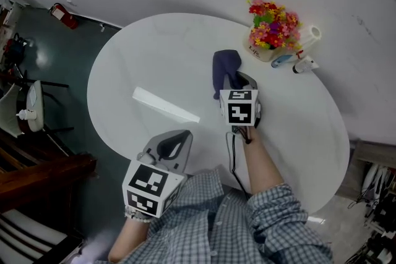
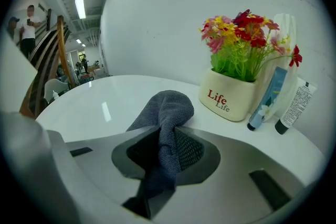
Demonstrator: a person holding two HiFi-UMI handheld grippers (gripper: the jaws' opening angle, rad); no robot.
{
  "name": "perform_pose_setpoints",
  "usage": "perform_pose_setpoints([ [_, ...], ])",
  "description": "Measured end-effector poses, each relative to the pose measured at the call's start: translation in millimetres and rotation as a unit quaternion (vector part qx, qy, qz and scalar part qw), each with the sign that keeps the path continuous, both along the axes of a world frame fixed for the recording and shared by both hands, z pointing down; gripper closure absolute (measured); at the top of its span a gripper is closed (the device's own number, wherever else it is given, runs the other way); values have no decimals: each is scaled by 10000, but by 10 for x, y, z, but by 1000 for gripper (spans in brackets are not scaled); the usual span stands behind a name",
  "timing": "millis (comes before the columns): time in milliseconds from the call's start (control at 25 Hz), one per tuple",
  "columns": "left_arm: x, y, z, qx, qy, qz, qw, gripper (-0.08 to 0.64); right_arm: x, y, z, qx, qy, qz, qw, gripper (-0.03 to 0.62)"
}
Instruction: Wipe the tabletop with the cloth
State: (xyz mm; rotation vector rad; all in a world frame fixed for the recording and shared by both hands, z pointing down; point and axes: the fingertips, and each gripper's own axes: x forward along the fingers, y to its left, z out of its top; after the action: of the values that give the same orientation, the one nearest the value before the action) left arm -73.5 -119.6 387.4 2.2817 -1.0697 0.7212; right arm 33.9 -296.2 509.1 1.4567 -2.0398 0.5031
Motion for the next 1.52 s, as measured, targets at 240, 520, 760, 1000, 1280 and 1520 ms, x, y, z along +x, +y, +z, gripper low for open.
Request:
perform_pose_setpoints([
  [240, 251, -3, -3, 13, 29, 282, 9996, 558, 407, 160, 7, -81, 9, 186, 9998, 517],
  [520, 525, -10, -20, 68, 34, 581, 9983, 558, 1006, 385, 48, -90, 111, 499, 9987, 517],
  [760, 714, 23, -27, 87, 68, 752, 9971, 558, 1573, 572, 50, -126, 207, 931, 9954, 517],
  [1000, 768, 60, -23, 92, 88, 832, 9965, 558, 2058, 700, 54, -156, 430, 1327, 9901, 517],
  [1280, 731, 97, -53, 123, 107, 928, 9956, 558, 2504, 967, 58, -320, 546, 1991, 9779, 517],
  [1520, 747, 134, -65, 152, 108, 1133, 9934, 558, 2763, 1230, 114, -396, 304, 2484, 9674, 517],
])
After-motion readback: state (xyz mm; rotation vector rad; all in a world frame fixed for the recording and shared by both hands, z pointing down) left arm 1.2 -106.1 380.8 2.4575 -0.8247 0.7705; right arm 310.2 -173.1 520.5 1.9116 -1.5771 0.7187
